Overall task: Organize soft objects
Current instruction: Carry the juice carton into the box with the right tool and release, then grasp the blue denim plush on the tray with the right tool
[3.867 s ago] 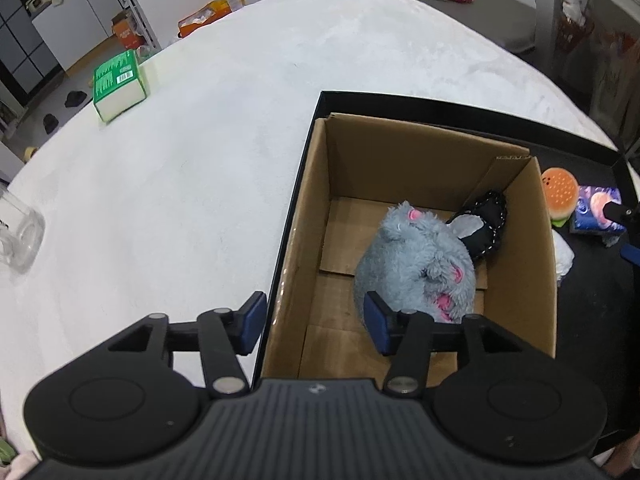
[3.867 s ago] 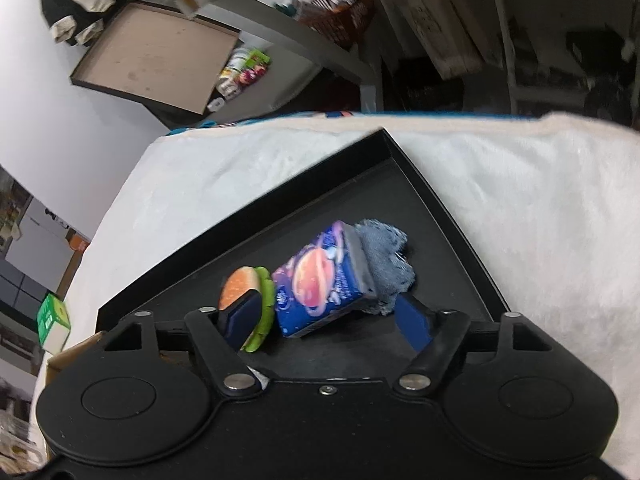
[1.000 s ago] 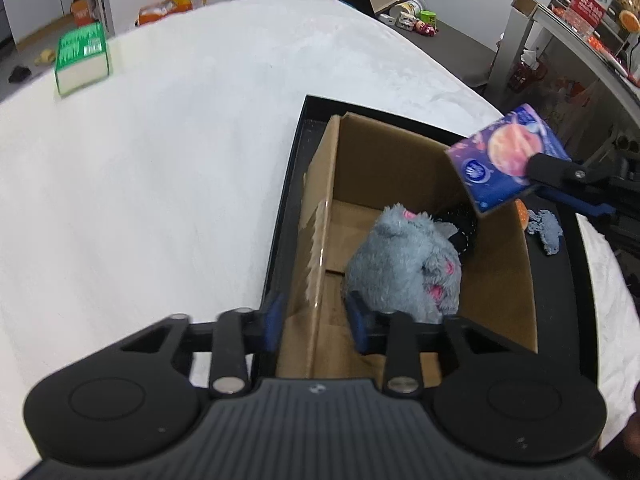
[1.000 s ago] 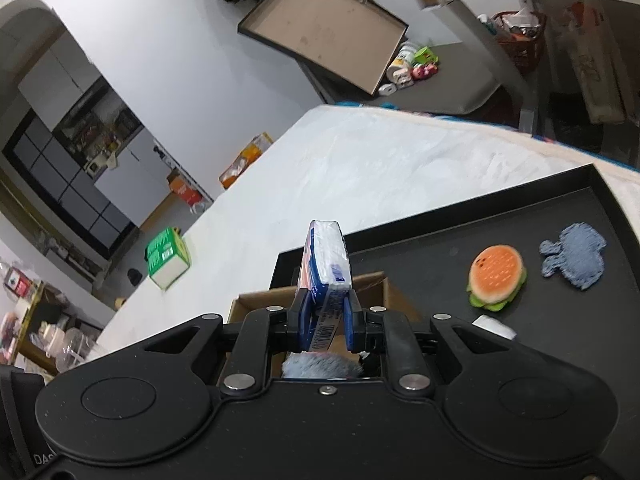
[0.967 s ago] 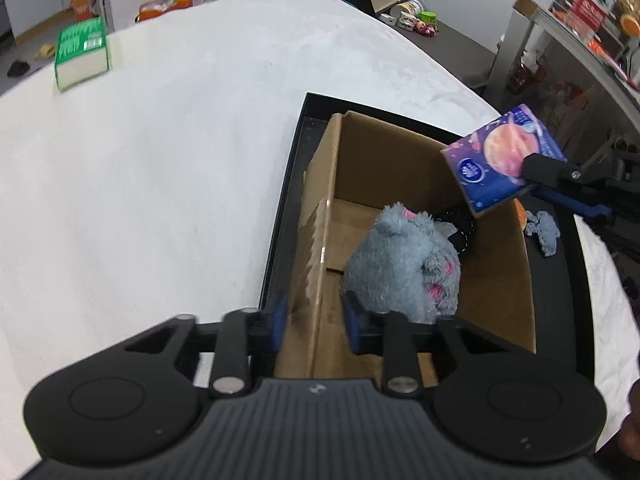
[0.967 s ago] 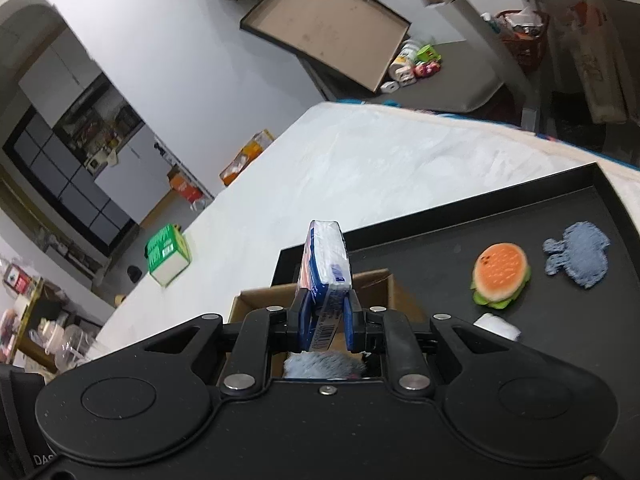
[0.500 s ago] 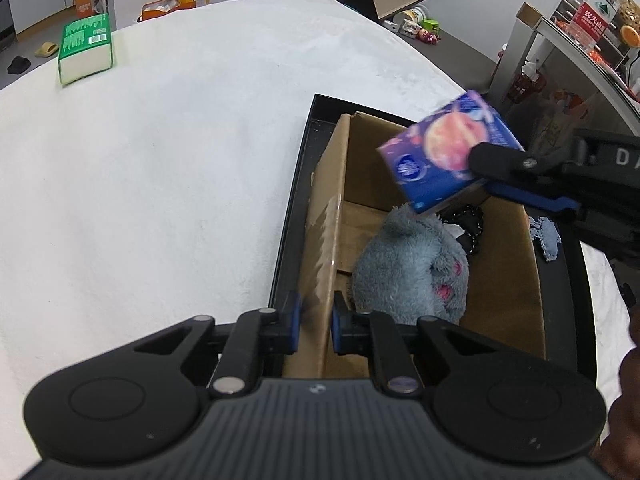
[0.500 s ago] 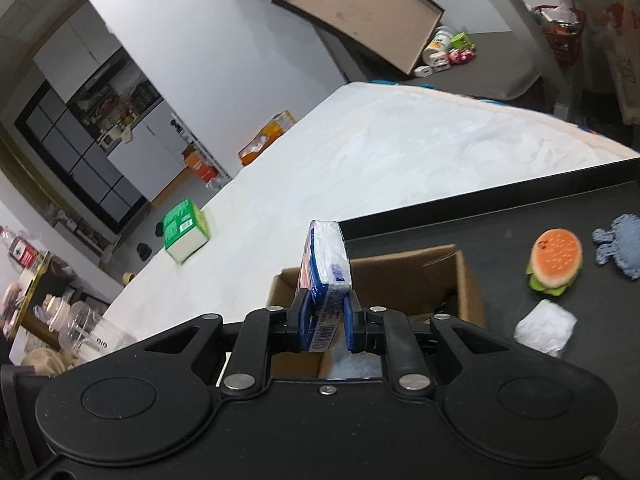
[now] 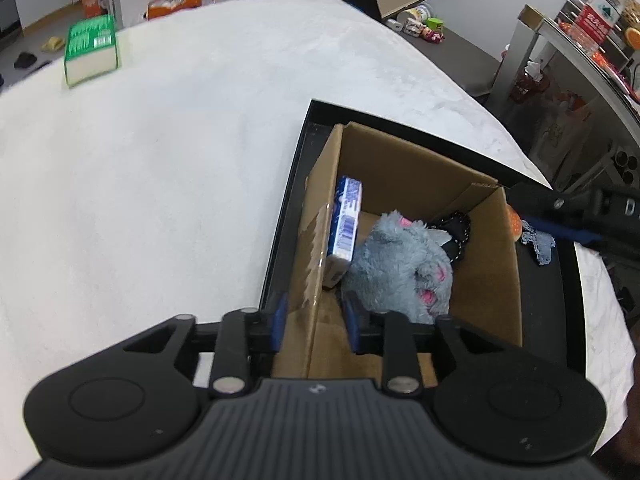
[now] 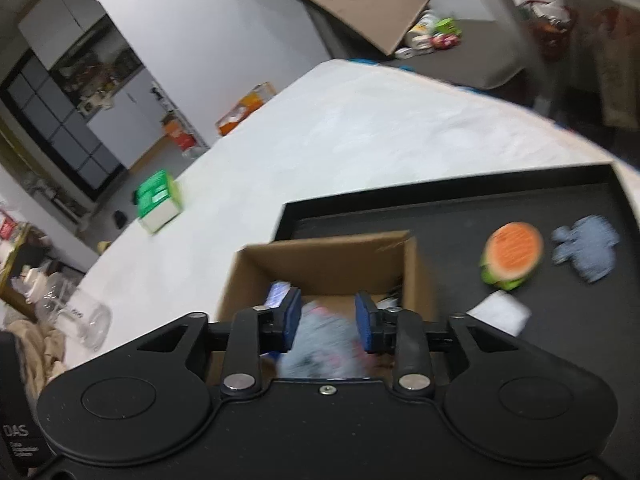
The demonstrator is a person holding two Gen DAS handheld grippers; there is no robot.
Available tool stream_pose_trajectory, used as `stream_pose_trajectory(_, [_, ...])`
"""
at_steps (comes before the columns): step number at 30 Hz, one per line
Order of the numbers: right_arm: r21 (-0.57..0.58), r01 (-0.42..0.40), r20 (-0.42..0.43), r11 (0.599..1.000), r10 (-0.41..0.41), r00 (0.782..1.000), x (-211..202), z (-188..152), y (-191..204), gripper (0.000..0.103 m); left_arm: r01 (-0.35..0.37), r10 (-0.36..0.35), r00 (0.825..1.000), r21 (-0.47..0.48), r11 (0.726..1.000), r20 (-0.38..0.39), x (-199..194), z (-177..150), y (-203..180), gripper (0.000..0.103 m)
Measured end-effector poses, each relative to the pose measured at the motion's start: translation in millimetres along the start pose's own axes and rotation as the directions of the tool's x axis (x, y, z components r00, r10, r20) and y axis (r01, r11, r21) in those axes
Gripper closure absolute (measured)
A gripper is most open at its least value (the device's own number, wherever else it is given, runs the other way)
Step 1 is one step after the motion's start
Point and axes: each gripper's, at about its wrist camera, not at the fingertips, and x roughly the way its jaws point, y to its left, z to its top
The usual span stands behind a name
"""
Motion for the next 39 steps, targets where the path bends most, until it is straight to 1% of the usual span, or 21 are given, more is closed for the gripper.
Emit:
stream_pose_trajectory(1, [-0.015, 0.017, 0.004, 1.0, -0.017, 1.0, -3, 4, -3, 0.061, -0.01, 0.009, 1.0, 0.007, 1.0, 0.009, -2, 0, -2, 0.062])
stream_pose_trajectory(3, [-0.051, 0.043, 0.014, 0.998, -0.042, 0.999, -9, 10, -8, 0.053, -0.024, 0.023, 0.999, 0.012, 1.0, 0.024, -6, 1, -6, 0.056])
stream_pose_trajectory(4, [-0.064, 0.056, 0.015, 0.996, -0.055, 0.998, -11, 13, -11, 0.052, -0.028, 0.028, 0.999, 0.011, 1.0, 0.027, -6, 1, -7, 0.052])
stream_pose_trajectory(6, [-0.085, 0.068, 0.009, 0.994, -0.068, 0.998, -13, 18, -16, 0.051, -0.035, 0.035, 0.999, 0.004, 0.999, 0.026, -7, 2, -11, 0.05])
stream_pose_trajectory(9, [-0.1, 0.086, -0.007, 0.991, -0.087, 0.996, -14, 22, -28, 0.048, -0.049, 0.049, 0.998, 0.009, 0.999, 0.024, -8, 4, -16, 0.049])
stream_pose_trajectory(10, [-0.098, 0.086, -0.019, 0.991, -0.089, 0.996, -14, 24, -32, 0.045, -0.059, 0.059, 0.998, 0.012, 0.998, 0.025, -8, 5, -19, 0.046])
stream_pose_trajectory(12, [-0.063, 0.073, -0.055, 0.995, -0.077, 0.996, -13, 28, -42, 0.043, -0.078, 0.077, 0.997, 0.013, 0.997, 0.026, -8, 6, -22, 0.04])
stream_pose_trajectory(14, [-0.03, 0.067, -0.088, 0.997, -0.07, 0.994, -9, 35, -54, 0.043, -0.095, 0.095, 0.995, 0.011, 0.995, 0.028, -6, 7, -26, 0.039])
stream_pose_trajectory(17, [-0.048, 0.107, -0.095, 0.993, -0.112, 0.989, -6, 42, -65, 0.042, -0.108, 0.107, 0.994, 0.026, 0.994, 0.018, -3, 9, -32, 0.038])
stream_pose_trajectory(19, [-0.045, 0.126, -0.091, 0.991, -0.13, 0.987, -3, 45, -75, 0.035, -0.12, 0.12, 0.993, 0.033, 0.992, 0.015, -1, 9, -36, 0.038])
stream_pose_trajectory(21, [-0.029, 0.147, -0.077, 0.989, -0.148, 0.986, 1, 45, -88, 0.032, -0.13, 0.13, 0.992, 0.041, 0.991, 0.01, 1, 10, -40, 0.037])
stream_pose_trajectory(24, [0.012, 0.143, -0.093, 0.99, -0.141, 0.986, 10, 43, -110, 0.032, -0.144, 0.145, 0.989, 0.048, 0.988, 0.001, 6, 11, -43, 0.037])
stream_pose_trajectory(27, [0.004, 0.159, -0.088, 0.987, -0.158, 0.984, 17, 43, -123, 0.032, -0.149, 0.15, 0.989, 0.048, 0.988, -0.008, 11, 12, -45, 0.037])
stream_pose_trajectory(30, [0.003, 0.167, -0.089, 0.986, -0.166, 0.982, 19, 44, -135, 0.032, -0.177, 0.178, 0.984, 0.041, 0.983, -0.022, 18, 15, -47, 0.037])
stream_pose_trajectory(33, [0.028, 0.175, -0.084, 0.984, -0.172, 0.981, 21, 46, -148, 0.032, -0.197, 0.198, 0.98, 0.043, 0.98, -0.03, 25, 17, -51, 0.037])
stream_pose_trajectory(36, [0.073, 0.16, -0.094, 0.984, -0.153, 0.984, 27, 49, -163, 0.032, -0.229, 0.231, 0.972, 0.059, 0.972, -0.031, 32, 18, -56, 0.037])
stream_pose_trajectory(39, [0.113, 0.168, -0.102, 0.979, -0.157, 0.982, 33, 52, -181, 0.032, -0.251, 0.253, 0.967, 0.072, 0.965, -0.015, 35, 20, -62, 0.03])
